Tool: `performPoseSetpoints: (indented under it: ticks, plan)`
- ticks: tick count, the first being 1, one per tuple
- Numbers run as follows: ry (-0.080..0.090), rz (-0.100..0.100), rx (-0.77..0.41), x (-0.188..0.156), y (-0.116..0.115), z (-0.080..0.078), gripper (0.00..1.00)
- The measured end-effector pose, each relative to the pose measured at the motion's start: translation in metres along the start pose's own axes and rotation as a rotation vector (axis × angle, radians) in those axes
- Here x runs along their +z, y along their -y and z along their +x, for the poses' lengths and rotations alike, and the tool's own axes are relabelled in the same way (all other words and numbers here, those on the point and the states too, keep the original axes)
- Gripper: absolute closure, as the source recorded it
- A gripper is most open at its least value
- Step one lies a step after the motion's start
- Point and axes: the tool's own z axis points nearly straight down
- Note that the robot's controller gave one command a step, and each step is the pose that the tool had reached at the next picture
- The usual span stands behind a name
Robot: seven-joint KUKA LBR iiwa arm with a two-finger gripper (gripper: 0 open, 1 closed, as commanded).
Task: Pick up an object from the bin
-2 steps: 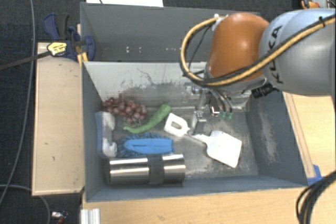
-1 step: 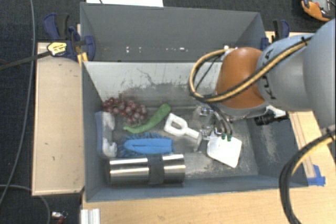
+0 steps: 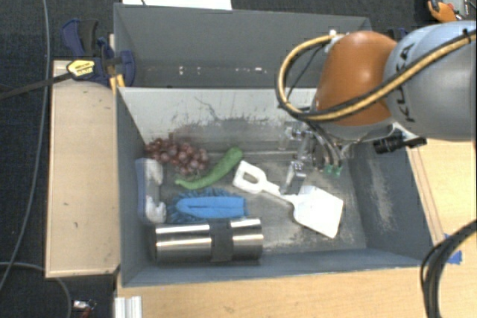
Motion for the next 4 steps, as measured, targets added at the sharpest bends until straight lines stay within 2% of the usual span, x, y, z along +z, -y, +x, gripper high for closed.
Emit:
performPoseSetpoints:
  ticks: [1,2,3,4]
  plan:
    - [-0.015,0.005,0.019,0.075,0.011,0.008,0.00]
    - [0.008,-0.002,0.152,0.081,-0.016,0.019,0.00]
    - [-0.012,0.004,0.021,0.075,0.011,0.008,1.00]
    - [-0.012,0.004,0.021,0.075,0.011,0.008,1.00]
